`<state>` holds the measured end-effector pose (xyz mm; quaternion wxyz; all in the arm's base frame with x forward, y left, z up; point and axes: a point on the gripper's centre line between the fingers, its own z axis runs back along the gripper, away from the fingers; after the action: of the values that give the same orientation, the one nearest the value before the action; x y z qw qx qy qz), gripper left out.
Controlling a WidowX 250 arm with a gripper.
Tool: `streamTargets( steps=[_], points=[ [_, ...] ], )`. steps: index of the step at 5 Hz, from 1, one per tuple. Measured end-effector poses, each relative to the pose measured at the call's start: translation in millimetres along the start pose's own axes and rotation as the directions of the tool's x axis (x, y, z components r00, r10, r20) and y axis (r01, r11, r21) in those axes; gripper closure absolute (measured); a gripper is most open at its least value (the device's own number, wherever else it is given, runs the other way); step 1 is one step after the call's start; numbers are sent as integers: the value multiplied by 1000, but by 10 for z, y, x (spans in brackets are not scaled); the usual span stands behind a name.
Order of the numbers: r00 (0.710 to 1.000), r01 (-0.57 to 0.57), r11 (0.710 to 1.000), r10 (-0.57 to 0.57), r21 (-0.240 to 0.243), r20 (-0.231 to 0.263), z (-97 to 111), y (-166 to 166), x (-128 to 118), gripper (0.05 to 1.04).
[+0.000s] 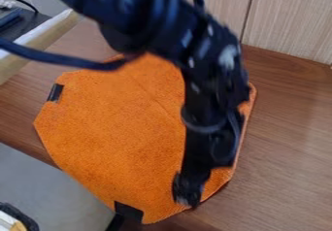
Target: Fold the cloth from bottom right to top right
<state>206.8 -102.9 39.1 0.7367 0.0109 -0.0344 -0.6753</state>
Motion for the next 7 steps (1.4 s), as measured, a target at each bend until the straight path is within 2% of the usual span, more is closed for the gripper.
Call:
streamTargets(
  steps=[1,2,4,5,6,7],
  points=[
    [1000,-6,1000,7,-21,13,-182,32,-15,83],
    [999,-30,999,30,-17,15,-186,99,-66,121],
    [999,-34,999,34,-21,4,-217,165,-73,692],
    [1000,-24,999,24,-29,2,-206,207,-51,904],
    [1000,9,999,-10,-39,-11,-172,233,-57,1012],
    [1000,-8,999,7,-42,-25,-71,320,-200,1025]
  ],
)
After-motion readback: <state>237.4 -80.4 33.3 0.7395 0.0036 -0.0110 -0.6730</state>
